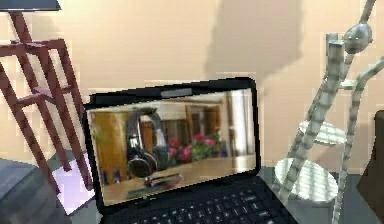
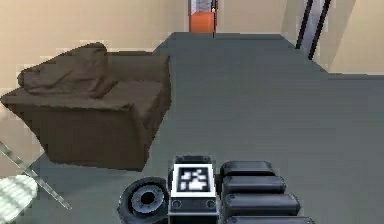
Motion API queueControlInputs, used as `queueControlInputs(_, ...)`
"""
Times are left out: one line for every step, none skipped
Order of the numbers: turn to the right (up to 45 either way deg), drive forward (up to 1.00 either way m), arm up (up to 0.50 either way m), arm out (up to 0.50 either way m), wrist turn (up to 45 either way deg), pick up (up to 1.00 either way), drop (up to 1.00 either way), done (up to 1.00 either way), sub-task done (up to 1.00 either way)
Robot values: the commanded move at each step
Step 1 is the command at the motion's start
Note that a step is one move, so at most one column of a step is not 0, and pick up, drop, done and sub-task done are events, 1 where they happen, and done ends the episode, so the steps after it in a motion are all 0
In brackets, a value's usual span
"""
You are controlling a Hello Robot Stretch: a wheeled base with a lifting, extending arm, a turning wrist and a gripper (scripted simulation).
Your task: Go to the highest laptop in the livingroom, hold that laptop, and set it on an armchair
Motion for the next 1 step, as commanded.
queueControlInputs(-45.0,0.00,0.00,0.00,0.0,0.00,0.00,0.00,0.00)
